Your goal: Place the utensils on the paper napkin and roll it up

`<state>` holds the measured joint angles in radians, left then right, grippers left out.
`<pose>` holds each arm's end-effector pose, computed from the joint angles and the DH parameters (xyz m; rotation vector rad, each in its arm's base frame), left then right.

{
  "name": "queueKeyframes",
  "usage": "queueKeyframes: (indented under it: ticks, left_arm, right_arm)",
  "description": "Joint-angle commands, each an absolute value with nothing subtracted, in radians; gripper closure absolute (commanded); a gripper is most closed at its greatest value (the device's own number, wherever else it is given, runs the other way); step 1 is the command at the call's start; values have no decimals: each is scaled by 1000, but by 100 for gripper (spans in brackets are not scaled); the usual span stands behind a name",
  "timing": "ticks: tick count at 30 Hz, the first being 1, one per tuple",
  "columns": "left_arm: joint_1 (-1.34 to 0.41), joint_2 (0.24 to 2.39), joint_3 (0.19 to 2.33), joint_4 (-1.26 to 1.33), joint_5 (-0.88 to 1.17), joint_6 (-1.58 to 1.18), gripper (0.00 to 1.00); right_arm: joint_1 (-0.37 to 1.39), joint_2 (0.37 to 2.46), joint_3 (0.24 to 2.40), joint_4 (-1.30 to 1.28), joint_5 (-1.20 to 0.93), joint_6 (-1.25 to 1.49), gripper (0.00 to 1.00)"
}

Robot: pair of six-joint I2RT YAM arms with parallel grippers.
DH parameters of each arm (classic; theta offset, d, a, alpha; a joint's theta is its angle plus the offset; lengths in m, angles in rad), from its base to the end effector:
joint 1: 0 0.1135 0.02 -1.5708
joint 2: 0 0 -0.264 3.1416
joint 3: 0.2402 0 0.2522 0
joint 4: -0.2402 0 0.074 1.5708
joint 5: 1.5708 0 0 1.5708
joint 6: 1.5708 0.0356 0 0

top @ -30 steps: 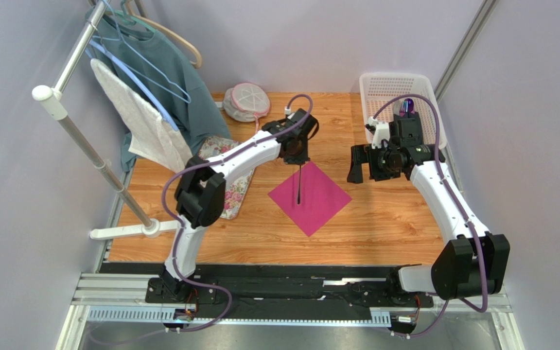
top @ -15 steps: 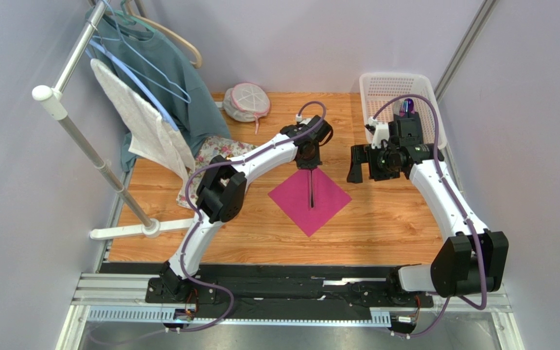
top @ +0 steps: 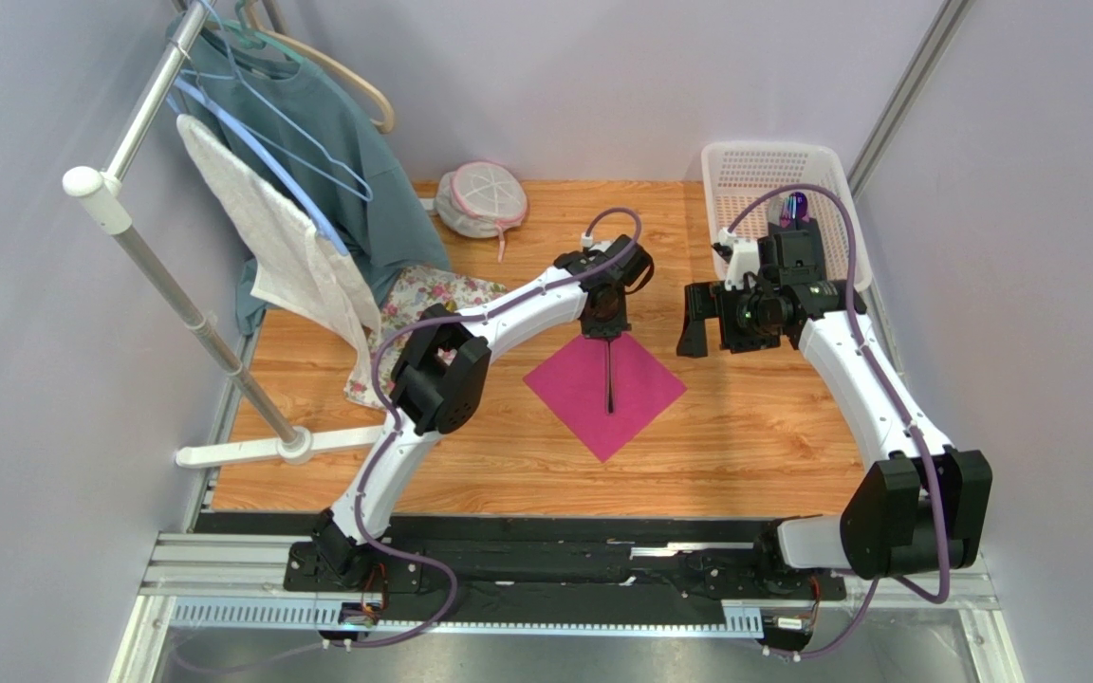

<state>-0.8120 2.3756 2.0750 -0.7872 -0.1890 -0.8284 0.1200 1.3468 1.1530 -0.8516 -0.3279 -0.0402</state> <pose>0.3576 -0.3674 0.1848 -0.0839 2.6597 -0.3072 0.2640 0.0434 0.2894 -0.3226 2.5769 0.4567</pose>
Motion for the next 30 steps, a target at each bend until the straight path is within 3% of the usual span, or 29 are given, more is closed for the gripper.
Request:
queueKeyframes:
  ticks: [1,8,20,30]
  left_arm:
    - [-821,2385,2114,-769,-186,-836,100]
    - [-821,2413,2132,-767,-186,-831,98]
    - [-819,2419,2141,-772,-184,-815,68]
    - [-808,2208,2120,-776,-204,-635,57]
  right_arm:
    - [115,1342,1183,-818,-344,-31,0]
    - [114,1345,1184,-818,-348,-31,0]
    - [114,1347,1186,-819,-351,-31,0]
    - [113,1344,1204,-828,-365,-29,0]
